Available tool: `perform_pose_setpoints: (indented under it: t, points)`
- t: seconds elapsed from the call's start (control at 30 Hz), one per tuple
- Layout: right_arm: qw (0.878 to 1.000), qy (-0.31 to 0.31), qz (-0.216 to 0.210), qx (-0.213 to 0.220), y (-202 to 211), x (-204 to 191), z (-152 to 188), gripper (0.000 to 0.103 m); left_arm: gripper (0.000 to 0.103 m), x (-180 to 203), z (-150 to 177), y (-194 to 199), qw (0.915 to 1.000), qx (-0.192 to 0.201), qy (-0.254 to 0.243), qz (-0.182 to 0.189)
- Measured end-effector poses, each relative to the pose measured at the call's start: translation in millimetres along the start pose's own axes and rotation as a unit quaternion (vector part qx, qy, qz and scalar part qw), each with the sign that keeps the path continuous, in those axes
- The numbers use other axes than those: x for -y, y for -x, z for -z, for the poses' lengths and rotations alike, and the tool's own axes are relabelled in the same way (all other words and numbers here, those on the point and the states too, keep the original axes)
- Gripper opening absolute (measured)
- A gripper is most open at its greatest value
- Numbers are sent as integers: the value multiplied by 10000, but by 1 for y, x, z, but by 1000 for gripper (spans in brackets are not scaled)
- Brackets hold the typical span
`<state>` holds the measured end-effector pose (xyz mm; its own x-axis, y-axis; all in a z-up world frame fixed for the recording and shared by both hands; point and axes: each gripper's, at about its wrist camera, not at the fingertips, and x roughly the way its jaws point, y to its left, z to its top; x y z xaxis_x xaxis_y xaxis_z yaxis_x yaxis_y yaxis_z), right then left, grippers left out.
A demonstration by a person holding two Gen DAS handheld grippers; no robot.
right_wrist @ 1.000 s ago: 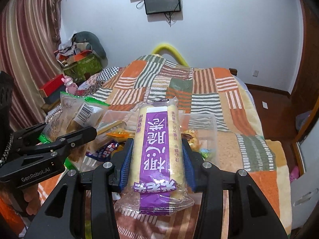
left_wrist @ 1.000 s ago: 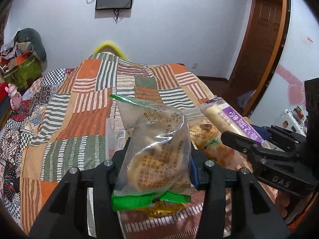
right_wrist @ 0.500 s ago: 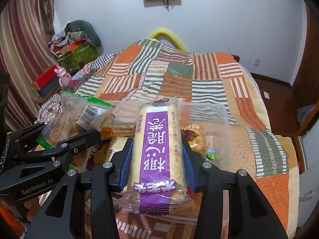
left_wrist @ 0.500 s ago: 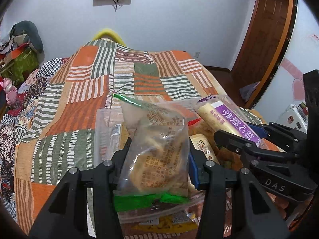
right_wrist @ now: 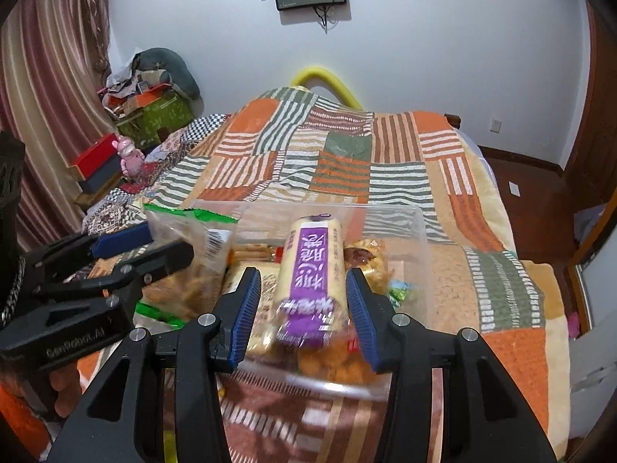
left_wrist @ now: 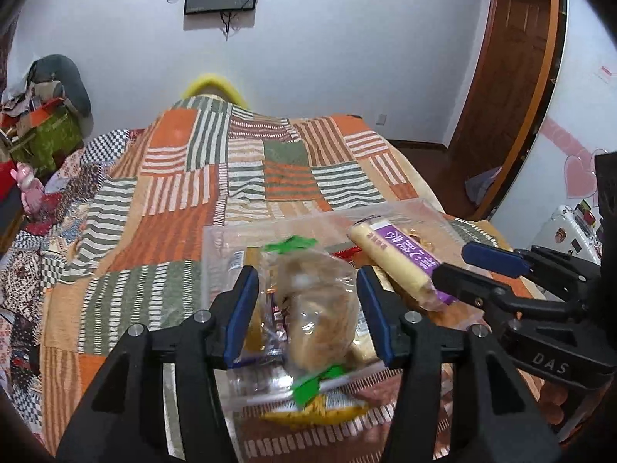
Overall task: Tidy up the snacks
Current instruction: 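Carry the cracker bag and purple cake roll into the clear box and release, then grasp the yellow chip bag with the left tool while the right tool grasps the green jelly cup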
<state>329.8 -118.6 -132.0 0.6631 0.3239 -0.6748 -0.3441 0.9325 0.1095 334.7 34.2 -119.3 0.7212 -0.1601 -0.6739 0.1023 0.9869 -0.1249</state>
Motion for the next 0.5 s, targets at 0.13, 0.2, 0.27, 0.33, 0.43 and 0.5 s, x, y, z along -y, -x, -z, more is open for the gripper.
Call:
perform_pose_setpoints:
  t: [0.13, 0.2, 0.27, 0.33, 0.43, 0.5]
  points:
    - [9999, 73, -64, 63, 17, -8, 8, 45, 56, -3, 6, 22, 10000, 54, -14, -45]
    - [9999, 80, -115, 88, 25, -13, 12, 47, 58, -6, 14, 35, 10000, 52, -11, -74]
    - [9998, 104, -161, 91, 32, -18, 19, 48, 60, -9, 21, 45, 10000, 4, -18, -84]
    - [9996, 162, -239, 38, 36, -25, 26, 49, 60, -11, 31, 54, 9999, -68, -44, -92]
    - [9992, 228, -326, -39, 41, -37, 40, 49, 61, -15, 47, 68, 9999, -133, -50, -82]
    - [9989, 222, -396, -91, 43, -41, 47, 50, 63, -18, 63, 79, 9998, -164, -25, -98]
